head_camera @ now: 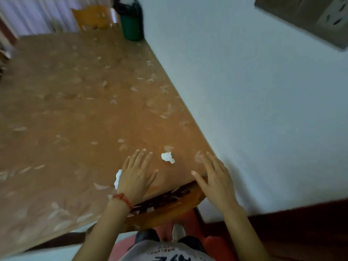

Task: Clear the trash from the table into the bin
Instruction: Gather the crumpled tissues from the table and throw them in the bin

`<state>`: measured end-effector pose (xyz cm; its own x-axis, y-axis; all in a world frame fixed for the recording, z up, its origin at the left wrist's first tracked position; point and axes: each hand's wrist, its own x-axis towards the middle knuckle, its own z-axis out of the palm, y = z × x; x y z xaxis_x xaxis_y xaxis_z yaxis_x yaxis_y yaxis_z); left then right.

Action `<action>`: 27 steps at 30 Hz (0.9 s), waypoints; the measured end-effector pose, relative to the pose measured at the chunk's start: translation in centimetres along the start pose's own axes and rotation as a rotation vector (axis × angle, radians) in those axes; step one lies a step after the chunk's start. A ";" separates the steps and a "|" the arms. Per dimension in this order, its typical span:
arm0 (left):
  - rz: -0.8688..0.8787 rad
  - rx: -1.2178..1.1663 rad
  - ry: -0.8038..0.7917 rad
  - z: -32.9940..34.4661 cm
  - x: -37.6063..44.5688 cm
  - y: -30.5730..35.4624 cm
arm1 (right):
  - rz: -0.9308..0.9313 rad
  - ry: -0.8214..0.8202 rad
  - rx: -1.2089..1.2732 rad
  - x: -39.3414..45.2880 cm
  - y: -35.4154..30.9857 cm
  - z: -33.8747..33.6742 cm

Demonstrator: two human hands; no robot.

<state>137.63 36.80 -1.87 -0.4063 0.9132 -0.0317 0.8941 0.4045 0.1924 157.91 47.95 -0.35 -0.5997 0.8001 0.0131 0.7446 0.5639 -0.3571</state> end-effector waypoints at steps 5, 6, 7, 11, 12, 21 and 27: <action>-0.207 0.039 0.031 0.6 -0.7 -0.7 | -0.169 -0.093 -0.013 3.9 0.2 0.3; -0.244 0.027 0.035 0.9 -0.8 -1.0 | -0.193 -0.103 -0.019 4.5 0.2 0.5; -0.287 0.005 0.029 1.0 -1.0 -1.2 | -0.212 -0.122 -0.023 5.0 0.1 0.8; -0.414 -0.126 0.071 2.5 -1.4 -2.7 | -0.284 -0.159 0.029 6.5 -0.3 2.1; -0.455 -0.173 0.089 2.9 -1.3 -3.1 | -0.296 -0.152 0.051 6.8 -0.6 2.3; -0.829 -0.633 -0.051 4.2 1.3 -5.9 | -0.259 -0.255 0.163 9.2 -1.8 4.4; -0.935 -0.672 -0.087 6.9 2.1 -7.9 | -0.224 -0.283 0.133 10.4 -2.0 6.0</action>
<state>131.05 35.84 -10.26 -0.8192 0.2822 -0.4993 -0.0403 0.8401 0.5409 148.42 53.91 -5.11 -0.8141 0.5617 -0.1473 0.5528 0.6720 -0.4929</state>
